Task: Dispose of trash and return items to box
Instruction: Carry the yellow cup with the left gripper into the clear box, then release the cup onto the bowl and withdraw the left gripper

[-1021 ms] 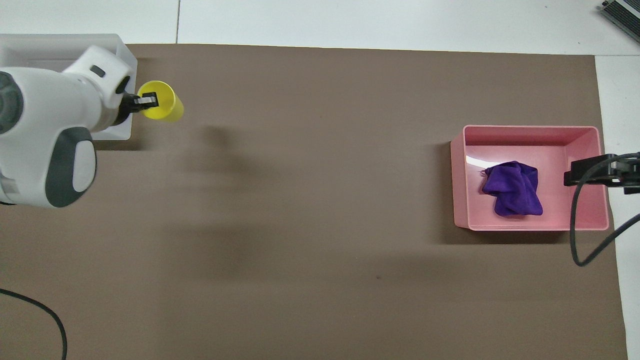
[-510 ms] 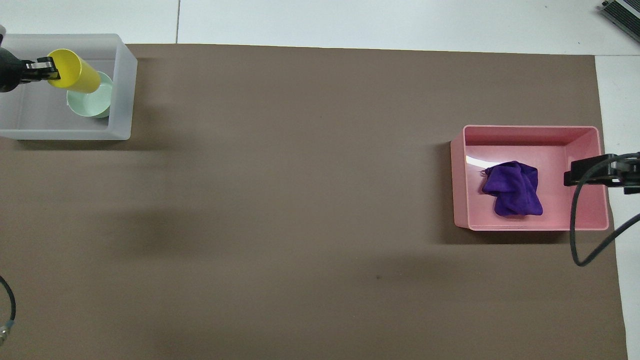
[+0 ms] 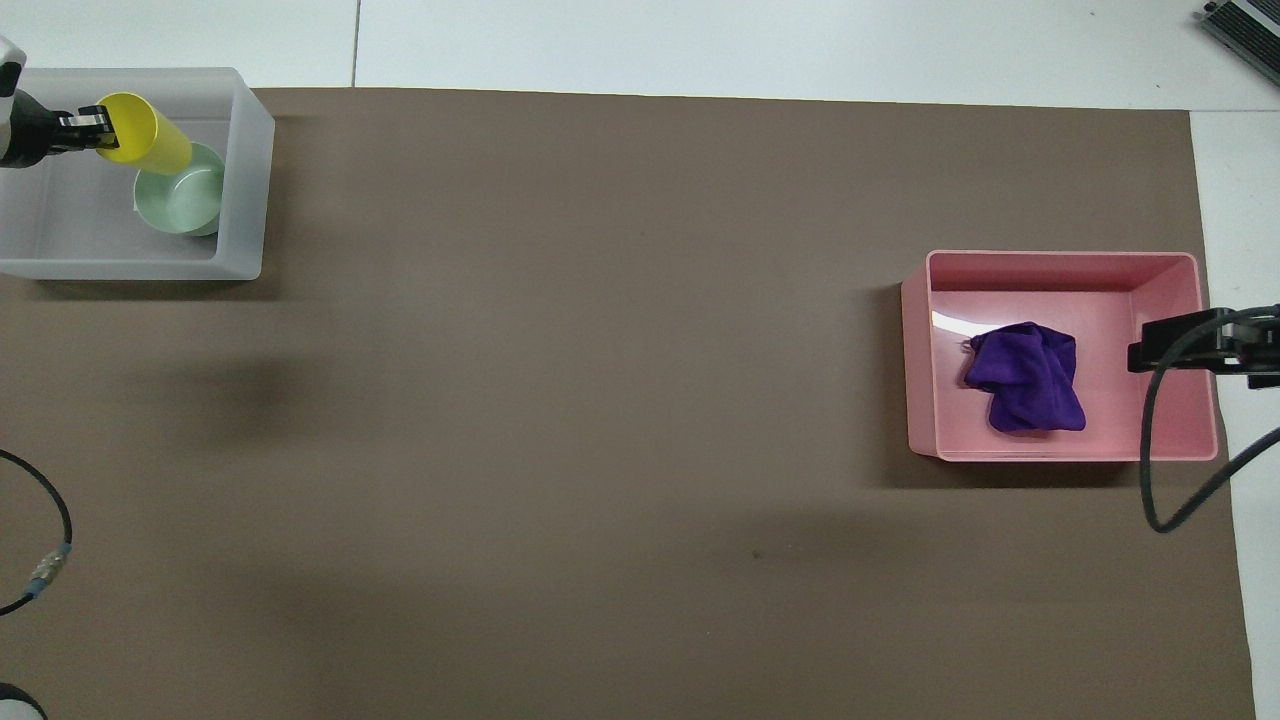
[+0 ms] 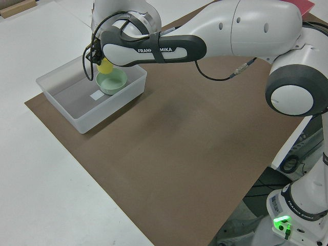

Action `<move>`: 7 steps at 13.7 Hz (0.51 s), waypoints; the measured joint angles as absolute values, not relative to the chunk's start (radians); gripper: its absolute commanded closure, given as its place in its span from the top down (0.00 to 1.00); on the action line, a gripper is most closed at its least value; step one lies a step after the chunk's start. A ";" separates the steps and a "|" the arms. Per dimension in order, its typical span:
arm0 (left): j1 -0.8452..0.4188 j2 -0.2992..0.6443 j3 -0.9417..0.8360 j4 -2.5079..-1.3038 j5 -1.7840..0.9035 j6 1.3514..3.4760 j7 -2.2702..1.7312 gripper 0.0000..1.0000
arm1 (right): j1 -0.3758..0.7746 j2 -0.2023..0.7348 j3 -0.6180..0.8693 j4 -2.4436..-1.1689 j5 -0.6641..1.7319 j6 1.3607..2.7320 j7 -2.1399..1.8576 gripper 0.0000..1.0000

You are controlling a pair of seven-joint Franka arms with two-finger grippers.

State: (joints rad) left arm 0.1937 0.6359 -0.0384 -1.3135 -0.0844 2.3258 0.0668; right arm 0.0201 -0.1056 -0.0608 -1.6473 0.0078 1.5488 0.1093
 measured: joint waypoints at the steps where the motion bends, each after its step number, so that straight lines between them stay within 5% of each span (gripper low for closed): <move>1: 0.194 0.642 -0.039 -1.325 -0.084 2.333 0.073 0.00 | 0.020 -0.106 -0.061 -1.647 0.008 1.549 0.109 1.00; 5: 0.194 0.637 -0.041 -1.398 -0.085 2.362 0.094 0.01 | 0.020 -0.106 -0.061 -1.647 0.008 1.549 0.109 1.00; 6: 0.194 0.633 -0.041 -1.413 -0.085 2.364 0.099 0.36 | 0.020 -0.106 -0.061 -1.647 0.008 1.549 0.109 1.00; 7: 0.194 0.629 -0.041 -1.421 -0.085 2.367 0.102 0.54 | 0.020 -0.106 -0.061 -1.647 0.008 1.549 0.109 1.00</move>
